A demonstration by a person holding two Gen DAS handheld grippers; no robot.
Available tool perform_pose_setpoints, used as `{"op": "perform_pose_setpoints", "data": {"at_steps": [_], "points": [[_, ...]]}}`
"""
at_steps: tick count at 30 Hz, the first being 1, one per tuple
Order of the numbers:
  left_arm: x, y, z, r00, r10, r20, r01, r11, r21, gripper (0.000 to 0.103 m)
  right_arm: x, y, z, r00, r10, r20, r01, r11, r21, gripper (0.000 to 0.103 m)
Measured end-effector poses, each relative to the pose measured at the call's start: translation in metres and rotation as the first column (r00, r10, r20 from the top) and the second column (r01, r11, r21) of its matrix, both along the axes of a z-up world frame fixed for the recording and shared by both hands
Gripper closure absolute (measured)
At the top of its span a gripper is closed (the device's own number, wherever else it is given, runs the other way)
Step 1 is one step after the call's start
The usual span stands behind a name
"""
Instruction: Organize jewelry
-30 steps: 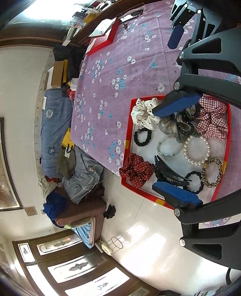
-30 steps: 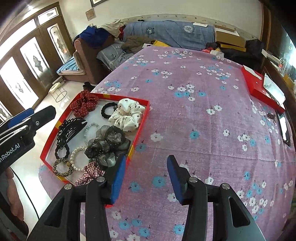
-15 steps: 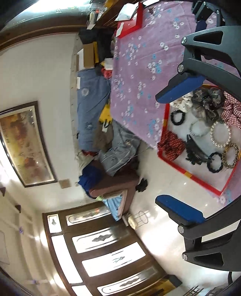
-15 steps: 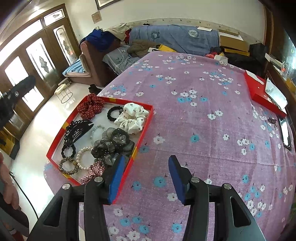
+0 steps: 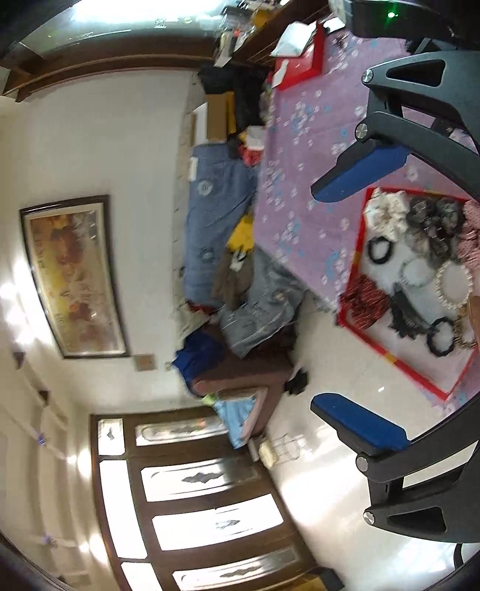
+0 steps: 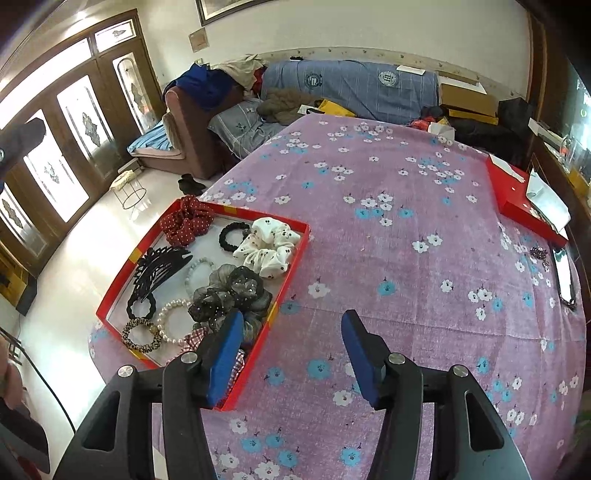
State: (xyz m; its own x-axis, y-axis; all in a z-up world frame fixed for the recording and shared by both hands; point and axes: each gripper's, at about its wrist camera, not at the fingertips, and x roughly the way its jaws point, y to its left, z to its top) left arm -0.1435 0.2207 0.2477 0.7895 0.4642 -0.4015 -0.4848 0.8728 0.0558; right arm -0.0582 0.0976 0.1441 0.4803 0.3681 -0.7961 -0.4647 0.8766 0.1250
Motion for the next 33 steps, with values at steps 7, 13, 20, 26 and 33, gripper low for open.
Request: {"op": "perform_pose_setpoints", "data": {"at_steps": [7, 13, 20, 26, 33], "points": [[0.015, 0.007, -0.036, 0.98, -0.039, -0.194, 0.031, 0.998, -0.046, 0.0, 0.0, 0.009, -0.009, 1.0, 0.001, -0.024, -0.002, 1.0, -0.029, 0.043], [0.017, 0.025, -0.066, 0.956, -0.039, -0.292, 0.01, 0.995, -0.1, 0.0, 0.001, 0.016, -0.022, 0.998, -0.018, -0.063, 0.015, 0.999, -0.047, 0.042], [0.02, 0.038, -0.086, 0.931, -0.053, -0.361, 0.002, 0.99, -0.142, 0.0, -0.003, 0.028, -0.031, 0.996, -0.023, -0.087, 0.017, 0.998, -0.066, 0.042], [0.021, 0.044, -0.095, 0.917, -0.075, -0.391, 0.021, 0.99, -0.14, 0.0, -0.006, 0.034, -0.037, 0.994, -0.042, -0.099, 0.035, 0.997, -0.075, 0.041], [0.021, 0.053, -0.107, 0.897, -0.101, -0.43, 0.038, 0.987, -0.154, 0.0, -0.009, 0.042, -0.046, 0.99, -0.066, -0.122, 0.055, 0.994, -0.089, 0.041]]}}
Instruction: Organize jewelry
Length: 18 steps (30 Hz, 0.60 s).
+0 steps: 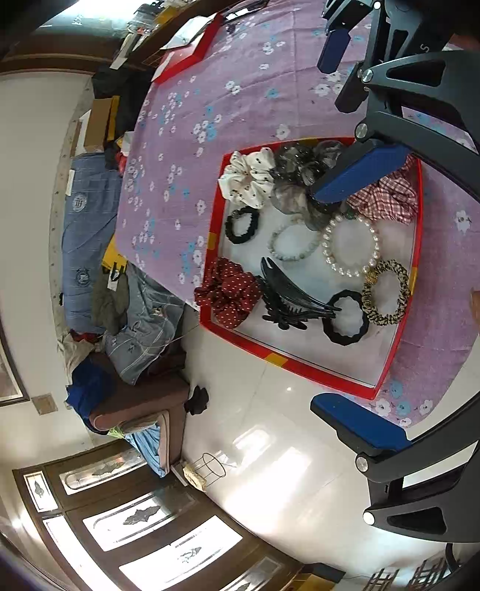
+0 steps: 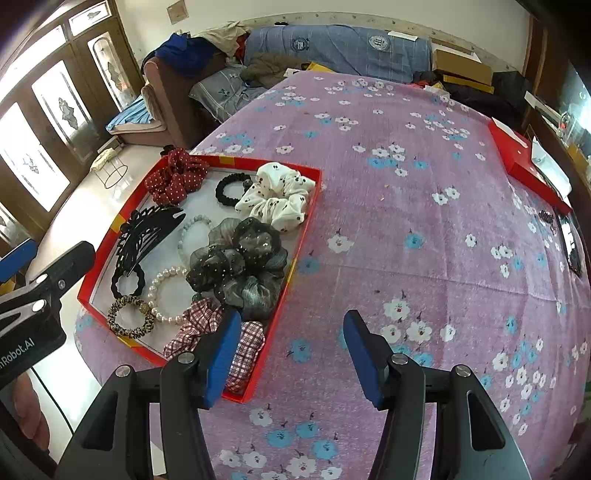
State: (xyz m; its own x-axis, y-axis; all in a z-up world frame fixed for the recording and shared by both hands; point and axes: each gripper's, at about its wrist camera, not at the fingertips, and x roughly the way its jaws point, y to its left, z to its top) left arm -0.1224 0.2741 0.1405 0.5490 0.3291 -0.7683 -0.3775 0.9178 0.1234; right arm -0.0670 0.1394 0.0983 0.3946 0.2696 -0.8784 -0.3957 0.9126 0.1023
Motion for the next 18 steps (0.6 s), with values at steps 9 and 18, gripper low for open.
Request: {"op": "perform_pose_setpoints", "data": {"at_steps": [9, 18], "points": [[0.002, 0.011, -0.011, 0.999, -0.01, -0.033, 0.01, 1.0, -0.011, 0.0, 0.0, 0.011, -0.004, 1.0, -0.011, -0.007, 0.011, 1.0, -0.011, 0.038], [0.008, 0.016, -0.019, 0.998, -0.015, -0.059, 0.014, 1.0, -0.027, 0.0, 0.003, 0.012, -0.005, 1.0, -0.022, -0.004, 0.022, 0.999, -0.027, 0.037]]}}
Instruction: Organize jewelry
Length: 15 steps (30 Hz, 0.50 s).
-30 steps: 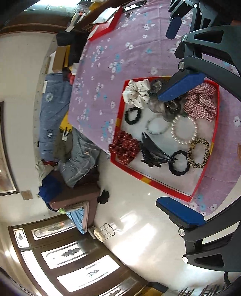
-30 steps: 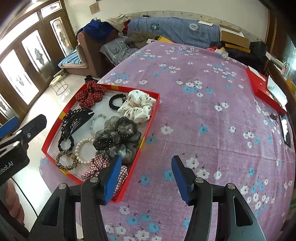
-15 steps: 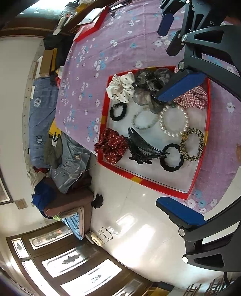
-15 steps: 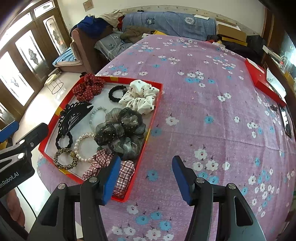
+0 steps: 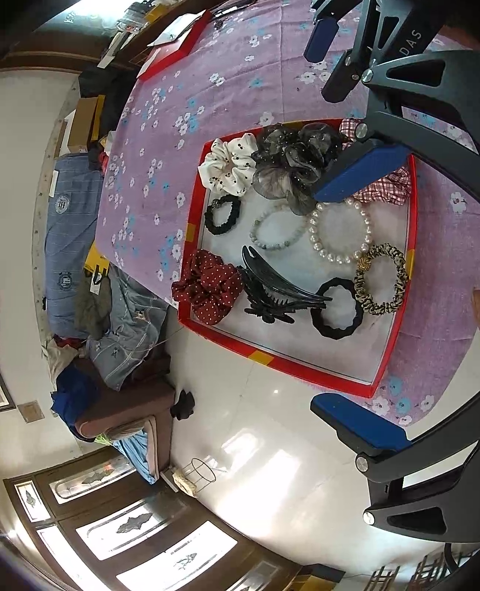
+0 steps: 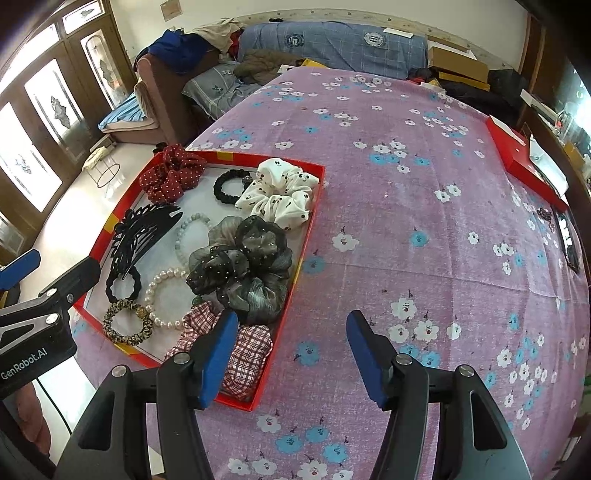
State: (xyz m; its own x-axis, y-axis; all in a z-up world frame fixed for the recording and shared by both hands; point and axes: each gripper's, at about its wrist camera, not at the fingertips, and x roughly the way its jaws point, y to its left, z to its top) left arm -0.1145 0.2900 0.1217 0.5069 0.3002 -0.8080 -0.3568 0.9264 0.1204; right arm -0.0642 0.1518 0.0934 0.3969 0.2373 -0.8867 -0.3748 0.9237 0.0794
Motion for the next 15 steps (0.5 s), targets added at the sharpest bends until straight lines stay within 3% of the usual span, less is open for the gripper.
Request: {"op": "perform_pose_setpoints", "data": {"at_steps": [15], "points": [[0.011, -0.006, -0.008, 0.999, -0.03, -0.033, 0.029, 0.999, -0.024, 0.0, 0.006, -0.007, -0.004, 1.0, -0.024, -0.014, 0.024, 1.0, -0.009, 0.036]]}}
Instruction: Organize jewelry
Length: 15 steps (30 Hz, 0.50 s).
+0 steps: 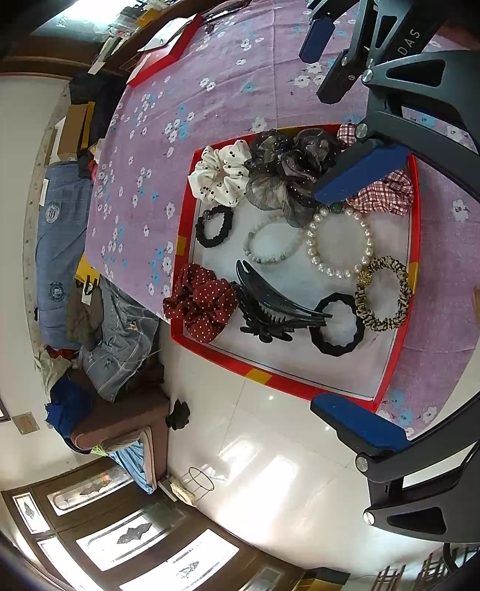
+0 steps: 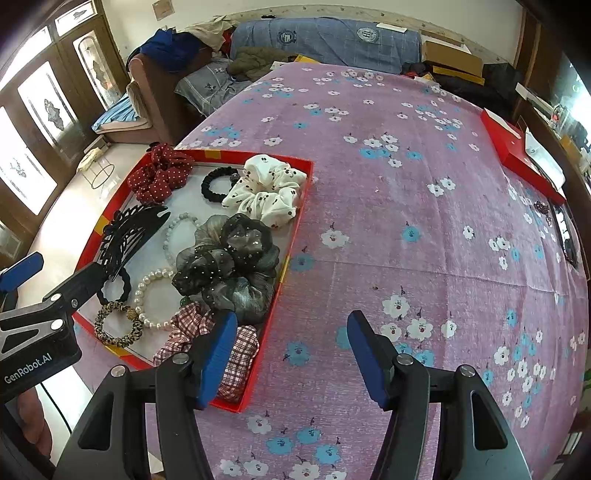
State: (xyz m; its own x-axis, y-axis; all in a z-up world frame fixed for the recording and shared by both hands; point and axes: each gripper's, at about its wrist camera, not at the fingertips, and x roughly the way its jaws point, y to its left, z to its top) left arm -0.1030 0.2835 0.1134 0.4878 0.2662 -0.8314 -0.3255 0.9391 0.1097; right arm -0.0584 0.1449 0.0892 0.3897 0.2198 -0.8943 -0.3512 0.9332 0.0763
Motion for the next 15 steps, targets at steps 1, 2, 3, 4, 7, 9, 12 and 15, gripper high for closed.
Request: {"op": "perform_pose_setpoints", "data": {"at_steps": [1, 2, 3, 4, 7, 9, 12, 15], "points": [[0.0006, -0.0008, -0.0003, 1.0, -0.003, -0.001, 0.003, 1.0, 0.0, 0.0, 0.0006, -0.0006, -0.0003, 1.0, -0.002, -0.001, 0.002, 1.0, 0.0, 0.036], [0.0008, -0.0014, -0.0007, 1.0, -0.006, -0.003, 0.006, 1.0, 0.0, 0.0, 0.001, -0.001, -0.0008, 1.0, -0.004, -0.002, 0.004, 1.0, 0.0, 0.036], [0.0011, -0.0019, -0.0011, 1.0, -0.007, -0.004, 0.007, 1.0, 0.001, 0.0, 0.0013, -0.0013, -0.0011, 1.0, -0.006, -0.003, 0.006, 1.0, 0.0, 0.036], [0.001, -0.0022, -0.0015, 1.0, -0.008, -0.005, 0.008, 1.0, 0.002, 0.0, 0.0016, -0.0015, -0.0015, 1.0, -0.007, -0.003, 0.007, 1.0, -0.001, 0.036], [0.0009, -0.0017, -0.003, 1.0, -0.01, -0.012, 0.01, 1.0, -0.001, 0.0, 0.0017, -0.0014, -0.0026, 1.0, -0.006, -0.007, 0.006, 1.0, -0.002, 0.036], [0.0006, -0.0009, -0.0038, 1.0, -0.006, -0.016, 0.006, 1.0, -0.003, 0.0, 0.0012, -0.0005, -0.0026, 1.0, -0.004, -0.007, 0.004, 1.0, -0.004, 0.036], [-0.0013, 0.0007, -0.0044, 1.0, 0.001, -0.018, -0.001, 1.0, -0.005, 0.0, 0.0004, 0.0004, -0.0025, 1.0, 0.0, -0.006, 0.0, 1.0, -0.004, 0.036], [-0.0027, 0.0023, -0.0046, 1.0, 0.006, -0.02, -0.006, 1.0, -0.007, 0.0, -0.0014, 0.0018, -0.0025, 1.0, 0.004, -0.006, -0.004, 1.0, -0.007, 0.036]]}}
